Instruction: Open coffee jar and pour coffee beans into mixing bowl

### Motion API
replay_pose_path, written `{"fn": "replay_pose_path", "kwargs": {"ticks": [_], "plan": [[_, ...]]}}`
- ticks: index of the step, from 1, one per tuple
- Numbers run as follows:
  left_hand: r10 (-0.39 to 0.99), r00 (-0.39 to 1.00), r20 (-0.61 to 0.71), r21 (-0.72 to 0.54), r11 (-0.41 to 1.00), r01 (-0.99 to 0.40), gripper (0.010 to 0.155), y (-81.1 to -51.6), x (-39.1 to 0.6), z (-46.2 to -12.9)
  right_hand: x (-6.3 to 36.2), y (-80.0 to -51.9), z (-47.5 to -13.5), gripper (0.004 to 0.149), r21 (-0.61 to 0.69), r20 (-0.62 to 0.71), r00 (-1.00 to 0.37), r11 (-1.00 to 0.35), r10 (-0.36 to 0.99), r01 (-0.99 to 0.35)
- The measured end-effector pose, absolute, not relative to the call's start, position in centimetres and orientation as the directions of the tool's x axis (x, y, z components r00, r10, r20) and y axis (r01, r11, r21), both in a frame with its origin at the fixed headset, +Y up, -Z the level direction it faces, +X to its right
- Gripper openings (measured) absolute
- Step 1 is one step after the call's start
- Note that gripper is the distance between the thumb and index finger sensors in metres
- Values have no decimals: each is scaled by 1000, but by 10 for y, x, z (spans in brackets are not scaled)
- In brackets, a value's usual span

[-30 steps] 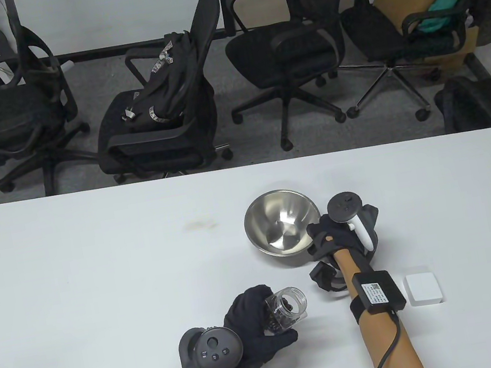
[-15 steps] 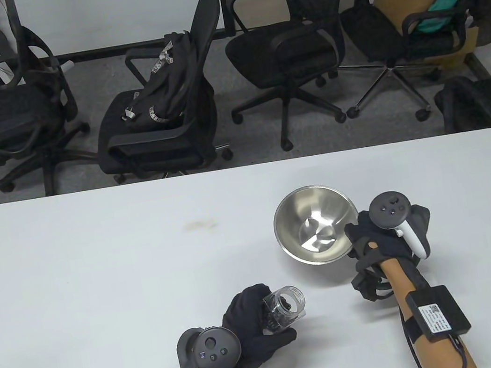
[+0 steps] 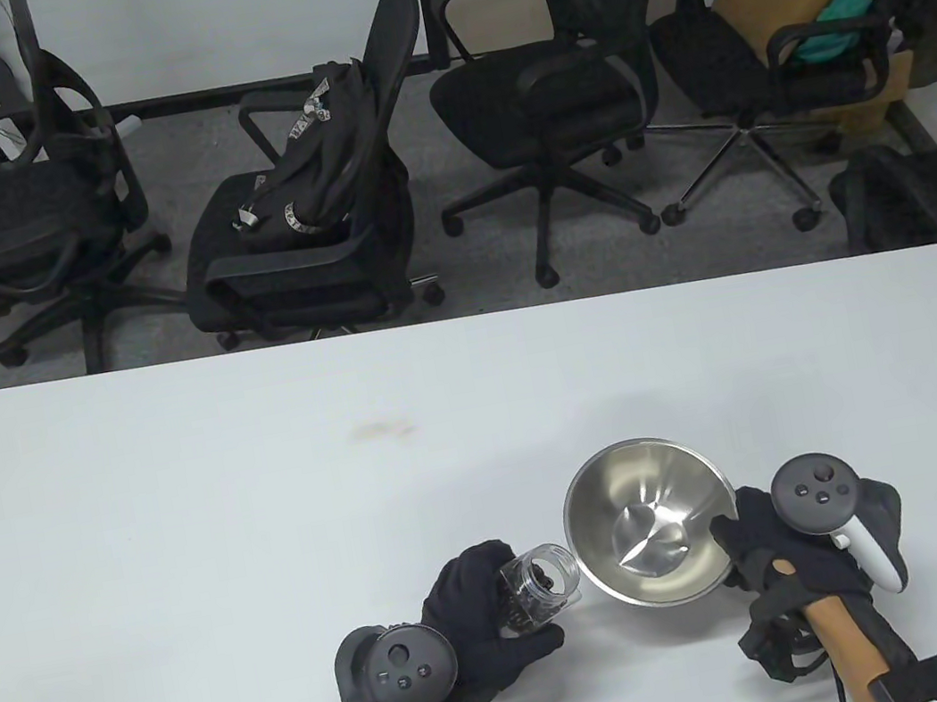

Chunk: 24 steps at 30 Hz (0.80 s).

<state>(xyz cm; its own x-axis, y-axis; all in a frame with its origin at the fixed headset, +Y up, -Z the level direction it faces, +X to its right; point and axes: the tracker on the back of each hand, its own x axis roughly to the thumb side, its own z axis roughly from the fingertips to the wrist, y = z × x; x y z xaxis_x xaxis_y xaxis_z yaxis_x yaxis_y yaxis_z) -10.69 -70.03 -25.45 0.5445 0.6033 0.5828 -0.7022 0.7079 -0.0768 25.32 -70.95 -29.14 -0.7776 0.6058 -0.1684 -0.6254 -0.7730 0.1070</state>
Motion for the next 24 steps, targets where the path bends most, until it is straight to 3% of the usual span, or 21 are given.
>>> {"fn": "replay_pose_path", "kwargs": {"ticks": [6, 24], "plan": [[595, 560, 577, -74, 720, -690, 92, -703, -107, -256, 248, -726, -283, 34, 142, -161, -781, -769, 603, -623], [485, 650, 586, 20, 793, -609, 90, -699, -97, -255, 248, -729, -277, 34, 153, -160, -790, -776, 591, -612]]}}
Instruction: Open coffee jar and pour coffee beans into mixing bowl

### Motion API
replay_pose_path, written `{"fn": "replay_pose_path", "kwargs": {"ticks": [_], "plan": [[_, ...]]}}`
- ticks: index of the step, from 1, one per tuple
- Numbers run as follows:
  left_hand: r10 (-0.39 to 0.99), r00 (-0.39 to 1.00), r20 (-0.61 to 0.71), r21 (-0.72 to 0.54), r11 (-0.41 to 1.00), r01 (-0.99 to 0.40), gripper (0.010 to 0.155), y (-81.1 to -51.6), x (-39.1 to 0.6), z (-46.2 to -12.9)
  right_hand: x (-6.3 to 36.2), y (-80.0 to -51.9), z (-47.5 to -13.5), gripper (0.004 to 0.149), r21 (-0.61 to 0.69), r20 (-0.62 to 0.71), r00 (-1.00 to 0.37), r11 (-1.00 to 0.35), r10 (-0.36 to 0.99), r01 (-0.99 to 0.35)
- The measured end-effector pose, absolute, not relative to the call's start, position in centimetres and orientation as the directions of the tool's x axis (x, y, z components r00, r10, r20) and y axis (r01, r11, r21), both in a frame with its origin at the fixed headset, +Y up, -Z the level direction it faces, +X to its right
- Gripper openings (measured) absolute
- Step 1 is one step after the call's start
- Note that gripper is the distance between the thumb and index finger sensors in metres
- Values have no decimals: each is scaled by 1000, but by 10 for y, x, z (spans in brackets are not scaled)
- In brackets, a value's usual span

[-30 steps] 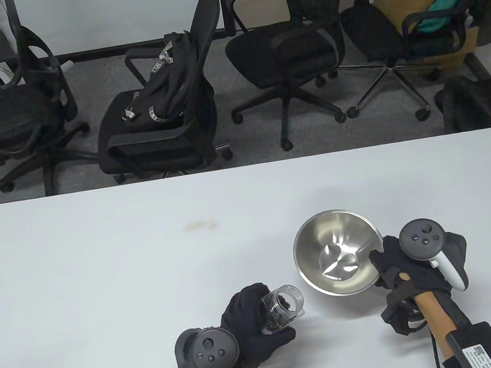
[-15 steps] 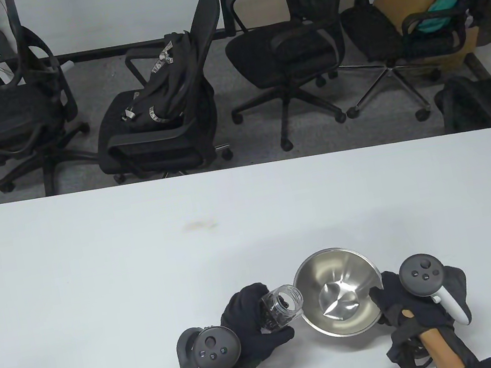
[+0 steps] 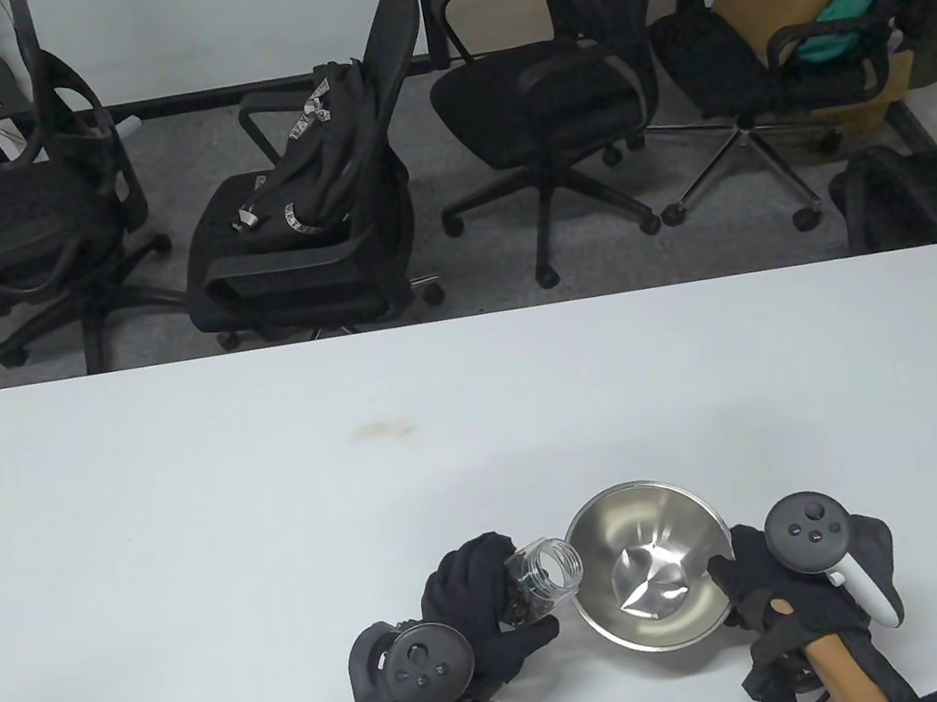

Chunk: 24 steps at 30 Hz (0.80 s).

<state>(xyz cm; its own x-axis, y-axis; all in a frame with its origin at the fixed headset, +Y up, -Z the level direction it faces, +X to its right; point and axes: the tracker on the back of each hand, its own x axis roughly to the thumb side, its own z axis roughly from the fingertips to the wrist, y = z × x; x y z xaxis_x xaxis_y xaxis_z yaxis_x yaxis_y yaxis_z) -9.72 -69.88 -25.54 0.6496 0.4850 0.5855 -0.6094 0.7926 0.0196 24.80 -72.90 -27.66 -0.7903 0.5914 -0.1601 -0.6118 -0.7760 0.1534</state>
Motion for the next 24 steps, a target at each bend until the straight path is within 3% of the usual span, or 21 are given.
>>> {"fn": "replay_pose_path", "kwargs": {"ticks": [11, 24], "plan": [[119, 813, 570, 245, 920, -307, 90, -699, -74, -251, 245, -732, -275, 34, 188, -160, -795, -772, 586, -607], [-254, 810, 529, 459, 888, -21, 90, -705, -52, -237, 242, -734, -273, 35, 212, -155, -784, -755, 601, -620]]}}
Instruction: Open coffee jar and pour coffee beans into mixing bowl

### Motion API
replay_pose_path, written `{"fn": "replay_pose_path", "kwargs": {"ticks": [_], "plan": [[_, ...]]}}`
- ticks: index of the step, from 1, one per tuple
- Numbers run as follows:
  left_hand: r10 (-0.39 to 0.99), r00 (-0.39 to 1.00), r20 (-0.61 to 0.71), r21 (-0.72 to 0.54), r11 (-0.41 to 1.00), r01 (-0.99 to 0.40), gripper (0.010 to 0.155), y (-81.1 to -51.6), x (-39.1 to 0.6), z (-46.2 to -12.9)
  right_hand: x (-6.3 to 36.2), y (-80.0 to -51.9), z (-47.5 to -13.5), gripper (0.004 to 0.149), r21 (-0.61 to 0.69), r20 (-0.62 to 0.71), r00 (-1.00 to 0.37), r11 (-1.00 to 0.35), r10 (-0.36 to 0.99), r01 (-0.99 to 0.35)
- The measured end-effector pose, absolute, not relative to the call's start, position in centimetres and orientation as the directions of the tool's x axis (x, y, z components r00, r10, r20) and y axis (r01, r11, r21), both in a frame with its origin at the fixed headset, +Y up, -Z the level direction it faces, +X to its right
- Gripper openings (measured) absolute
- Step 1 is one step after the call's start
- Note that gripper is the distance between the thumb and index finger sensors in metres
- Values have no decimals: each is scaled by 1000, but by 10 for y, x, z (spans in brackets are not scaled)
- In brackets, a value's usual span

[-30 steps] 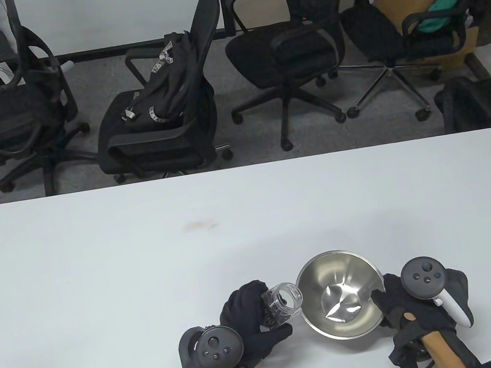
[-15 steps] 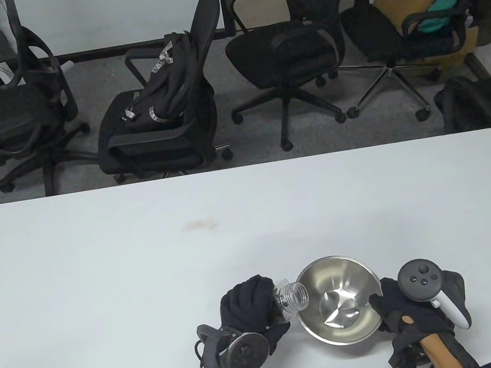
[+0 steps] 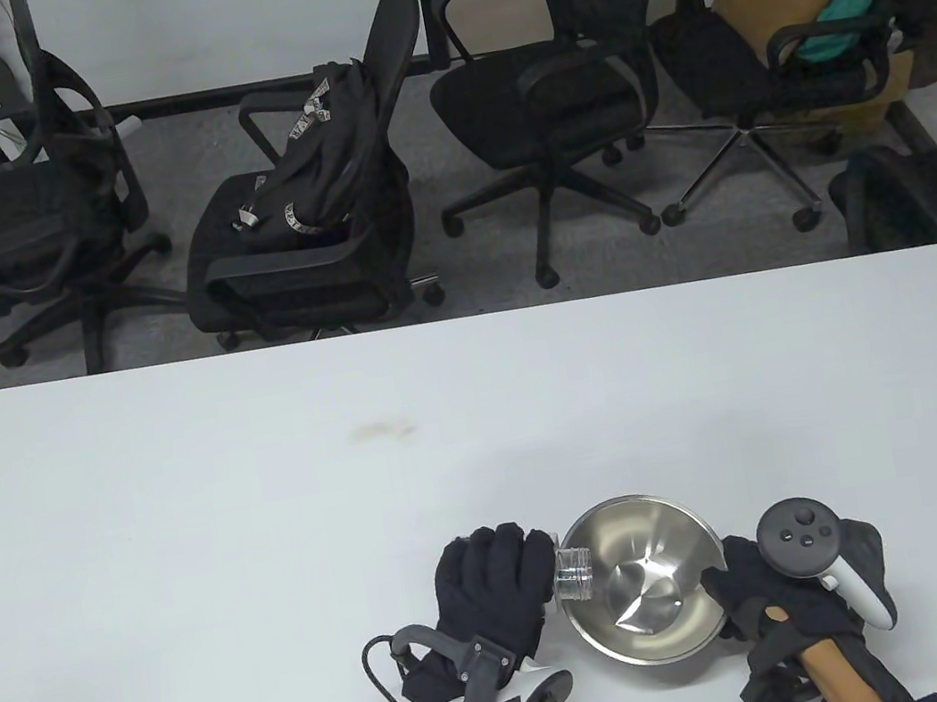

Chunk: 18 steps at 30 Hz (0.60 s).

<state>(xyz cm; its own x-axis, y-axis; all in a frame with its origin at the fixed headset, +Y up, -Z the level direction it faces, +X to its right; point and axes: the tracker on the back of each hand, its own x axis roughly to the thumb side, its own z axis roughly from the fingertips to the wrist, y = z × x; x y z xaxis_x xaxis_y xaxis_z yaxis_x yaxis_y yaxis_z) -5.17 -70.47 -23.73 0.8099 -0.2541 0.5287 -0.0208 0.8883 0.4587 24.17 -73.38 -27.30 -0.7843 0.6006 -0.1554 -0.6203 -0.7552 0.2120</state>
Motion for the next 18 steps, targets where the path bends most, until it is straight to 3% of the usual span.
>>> {"fn": "replay_pose_path", "kwargs": {"ticks": [11, 18], "plan": [[-443, 758, 478, 564, 817, 122, 88, -710, -44, -232, 240, -735, -273, 35, 217, -138, -778, -748, 613, -628], [-485, 742, 464, 588, 795, 151, 87, -709, -43, -230, 240, -735, -272, 35, 216, -132, -775, -745, 618, -631]]}}
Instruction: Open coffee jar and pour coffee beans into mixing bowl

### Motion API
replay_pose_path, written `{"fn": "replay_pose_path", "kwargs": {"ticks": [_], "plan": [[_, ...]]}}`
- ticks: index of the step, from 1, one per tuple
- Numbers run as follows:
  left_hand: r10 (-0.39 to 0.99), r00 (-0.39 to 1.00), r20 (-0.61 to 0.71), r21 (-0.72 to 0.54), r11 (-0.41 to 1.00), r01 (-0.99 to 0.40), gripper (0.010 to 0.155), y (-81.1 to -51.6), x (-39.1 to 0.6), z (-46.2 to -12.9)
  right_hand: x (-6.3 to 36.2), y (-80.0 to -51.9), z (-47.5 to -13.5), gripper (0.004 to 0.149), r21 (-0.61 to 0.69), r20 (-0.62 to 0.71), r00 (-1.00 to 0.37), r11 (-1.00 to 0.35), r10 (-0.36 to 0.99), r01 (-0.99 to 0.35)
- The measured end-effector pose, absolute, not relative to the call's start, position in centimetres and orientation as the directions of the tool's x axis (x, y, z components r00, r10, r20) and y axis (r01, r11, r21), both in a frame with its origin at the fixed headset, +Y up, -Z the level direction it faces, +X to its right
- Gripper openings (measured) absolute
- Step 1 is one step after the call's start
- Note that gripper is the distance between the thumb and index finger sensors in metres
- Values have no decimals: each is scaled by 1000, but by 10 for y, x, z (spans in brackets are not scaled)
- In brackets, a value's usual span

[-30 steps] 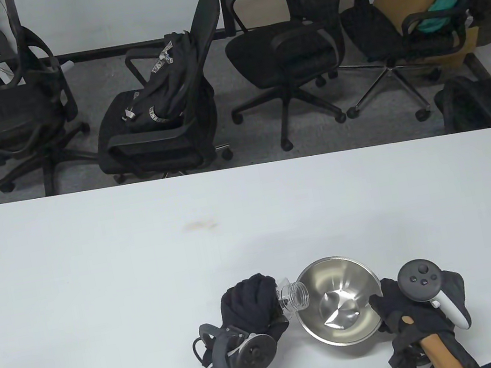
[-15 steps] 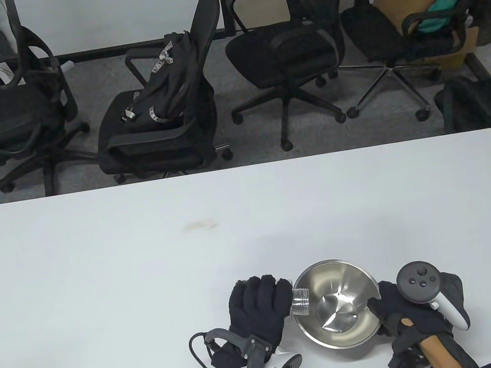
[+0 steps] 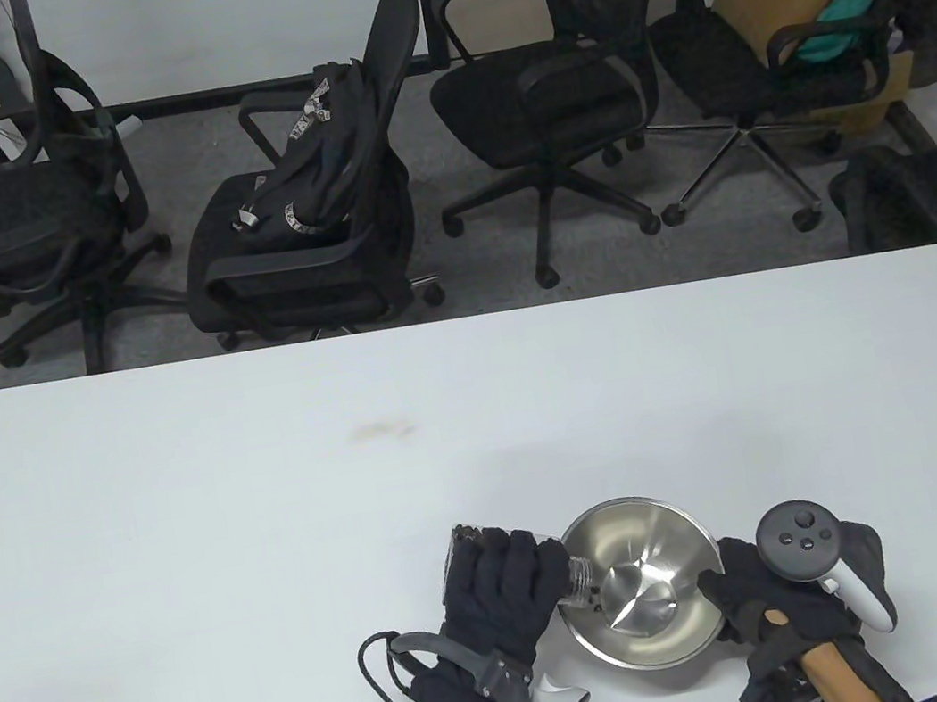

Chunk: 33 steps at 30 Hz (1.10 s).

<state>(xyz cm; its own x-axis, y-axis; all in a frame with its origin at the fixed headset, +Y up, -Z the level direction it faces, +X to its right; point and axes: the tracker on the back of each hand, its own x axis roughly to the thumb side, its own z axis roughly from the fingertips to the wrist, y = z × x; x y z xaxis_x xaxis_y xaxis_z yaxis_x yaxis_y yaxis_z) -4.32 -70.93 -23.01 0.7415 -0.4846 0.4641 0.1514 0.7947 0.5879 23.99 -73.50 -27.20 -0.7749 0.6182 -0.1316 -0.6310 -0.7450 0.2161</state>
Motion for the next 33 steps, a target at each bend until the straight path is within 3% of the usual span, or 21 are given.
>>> {"fn": "replay_pose_path", "kwargs": {"ticks": [19, 25, 33], "plan": [[-610, 667, 428, 666, 711, 224, 85, -702, -39, -224, 238, -737, -272, 35, 230, -117, -771, -738, 626, -634], [-581, 688, 435, 650, 731, 206, 86, -702, -40, -225, 238, -737, -271, 35, 229, -113, -773, -741, 624, -632], [-421, 777, 468, 565, 819, 103, 88, -699, -49, -230, 239, -737, -272, 35, 221, -109, -772, -742, 627, -633]]}}
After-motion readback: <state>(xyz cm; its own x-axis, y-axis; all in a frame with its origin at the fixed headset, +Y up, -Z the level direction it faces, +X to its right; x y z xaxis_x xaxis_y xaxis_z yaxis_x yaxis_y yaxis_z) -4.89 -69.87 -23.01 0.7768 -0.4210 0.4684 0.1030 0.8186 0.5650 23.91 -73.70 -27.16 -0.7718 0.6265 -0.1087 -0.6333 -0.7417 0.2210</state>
